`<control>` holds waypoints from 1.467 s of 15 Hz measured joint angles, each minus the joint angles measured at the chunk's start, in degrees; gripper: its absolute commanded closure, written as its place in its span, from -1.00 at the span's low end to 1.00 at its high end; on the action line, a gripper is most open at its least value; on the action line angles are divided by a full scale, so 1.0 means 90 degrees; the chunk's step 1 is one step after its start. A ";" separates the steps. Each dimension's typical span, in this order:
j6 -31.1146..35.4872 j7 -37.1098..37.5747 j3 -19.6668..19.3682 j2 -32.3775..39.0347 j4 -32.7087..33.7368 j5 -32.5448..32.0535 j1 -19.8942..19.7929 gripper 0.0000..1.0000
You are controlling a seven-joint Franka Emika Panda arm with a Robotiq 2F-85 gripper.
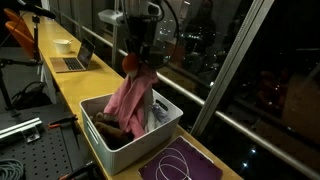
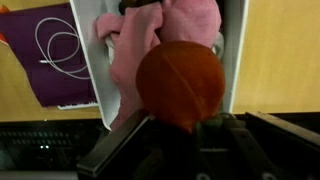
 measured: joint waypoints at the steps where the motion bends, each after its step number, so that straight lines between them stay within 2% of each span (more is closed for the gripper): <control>1: -0.0170 0.0043 0.0134 -0.0009 0.0244 -0.0013 0.0110 0.90; 5: -0.0790 0.0284 0.0729 0.0215 0.1345 -0.0186 0.0605 0.90; 11: -0.1617 0.0540 0.1519 0.0778 0.3182 -0.0894 0.1429 0.90; 16: -0.2303 0.0774 0.1942 0.1344 0.4646 -0.1547 0.2206 0.90; 18: -0.2427 0.0780 0.1959 0.1584 0.4963 -0.1603 0.2415 0.90; 22: -0.2378 0.0780 0.1888 0.2090 0.4779 -0.1548 0.2340 0.90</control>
